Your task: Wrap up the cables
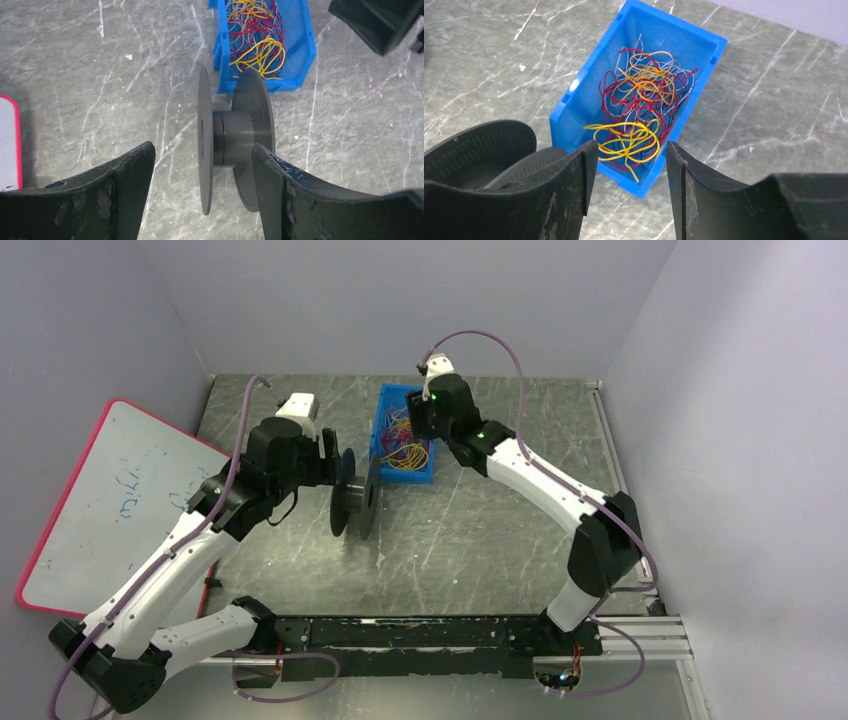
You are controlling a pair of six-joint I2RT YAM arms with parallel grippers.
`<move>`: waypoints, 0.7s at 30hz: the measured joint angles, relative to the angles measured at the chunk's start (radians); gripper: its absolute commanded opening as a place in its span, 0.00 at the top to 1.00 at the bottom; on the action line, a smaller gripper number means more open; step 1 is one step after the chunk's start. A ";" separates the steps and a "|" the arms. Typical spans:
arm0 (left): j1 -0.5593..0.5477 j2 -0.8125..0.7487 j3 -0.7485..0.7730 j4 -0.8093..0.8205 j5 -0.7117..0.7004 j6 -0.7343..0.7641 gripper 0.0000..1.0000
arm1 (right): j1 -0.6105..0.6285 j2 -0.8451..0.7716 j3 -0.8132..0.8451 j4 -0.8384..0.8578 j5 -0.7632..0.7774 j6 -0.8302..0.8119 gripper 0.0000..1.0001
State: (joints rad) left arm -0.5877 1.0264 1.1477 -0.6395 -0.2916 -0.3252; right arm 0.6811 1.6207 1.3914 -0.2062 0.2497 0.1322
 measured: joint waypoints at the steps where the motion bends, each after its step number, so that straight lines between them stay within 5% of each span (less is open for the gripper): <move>1: 0.000 -0.013 -0.019 0.011 0.000 0.003 0.25 | -0.009 0.028 0.029 -0.011 -0.015 -0.005 0.46; 21: 0.000 -0.172 -0.206 0.097 -0.011 0.043 0.25 | -0.040 0.525 0.421 -0.129 -0.113 -0.024 0.58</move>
State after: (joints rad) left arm -0.5877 0.8547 0.9413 -0.5423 -0.3027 -0.2825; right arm 0.6407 2.1456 1.8126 -0.3351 0.1368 0.1078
